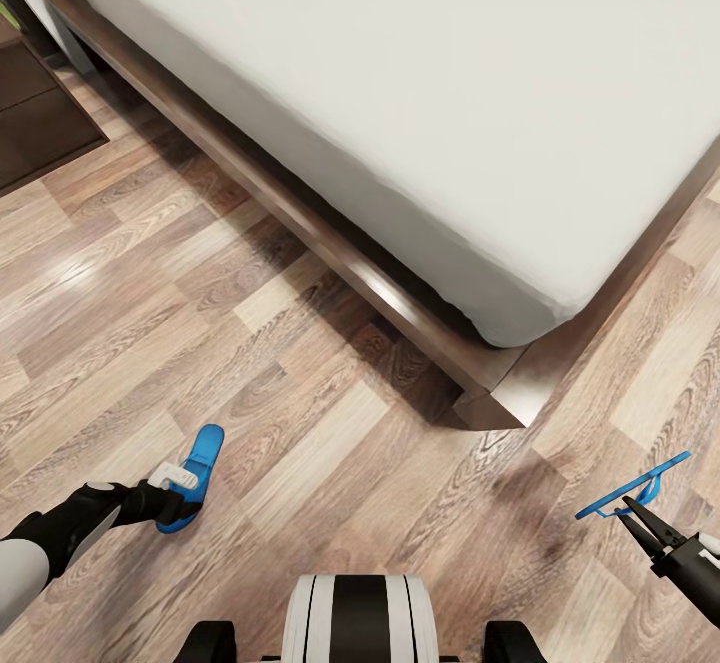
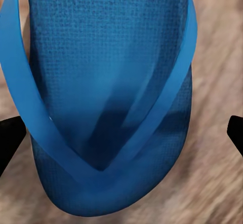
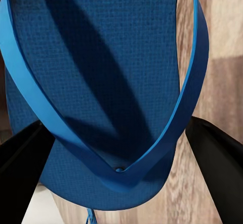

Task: In the bedroom, move the book from the bed onto either nightstand, and place the two sandals side by side next to the bed.

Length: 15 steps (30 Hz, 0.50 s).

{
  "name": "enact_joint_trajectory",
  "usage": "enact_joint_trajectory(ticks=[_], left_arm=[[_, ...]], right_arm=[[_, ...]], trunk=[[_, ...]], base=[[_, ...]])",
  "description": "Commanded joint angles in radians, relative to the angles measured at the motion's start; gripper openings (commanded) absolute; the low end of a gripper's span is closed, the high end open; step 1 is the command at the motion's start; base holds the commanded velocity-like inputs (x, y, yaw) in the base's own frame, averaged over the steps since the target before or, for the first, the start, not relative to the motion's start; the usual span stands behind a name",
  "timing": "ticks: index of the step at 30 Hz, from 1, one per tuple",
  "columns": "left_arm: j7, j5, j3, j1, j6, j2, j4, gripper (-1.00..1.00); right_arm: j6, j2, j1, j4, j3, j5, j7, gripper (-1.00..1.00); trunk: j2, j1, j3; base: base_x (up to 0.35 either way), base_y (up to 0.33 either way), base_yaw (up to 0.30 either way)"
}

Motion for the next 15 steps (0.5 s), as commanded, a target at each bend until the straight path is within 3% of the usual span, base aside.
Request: enact_joint_trajectory(ticks=[1,4,5,15], left_arm=[[-0.001,0.011,-0.004,0.000,0.009,0.001,-0.002,1.00],[-0.001,0.011,-0.004,0.000,0.009,0.001,-0.002,1.00],[-0.001,0.011,-0.004,0.000,0.009,0.001,-0.002,-1.00],[0.000,0.011,-0.003,0.000,0.012,0.001,-0.002,-1.00]], right_arm=[[0.012,0.000,0.000,0.000,-0.007,0.005,0.004,-1.00],[0.012,0.000,0.000,0.000,-0.007,0.005,0.004,-1.00],[0.012,0.000,0.000,0.000,-0.007,0.005,0.004,-1.00],[0.013,0.000,0.000,0.000,-0.008,0.005,0.004,-1.00]], trunk=[[0.000,0.000,-0.001],[0.000,0.000,-0.001],[0.000,0.000,-0.001],[0.000,0.000,-0.001]], base=[[0.000,0.000,0.000],[0.000,0.000,0.000],[0.000,0.000,0.000],[0.000,0.000,0.000]])
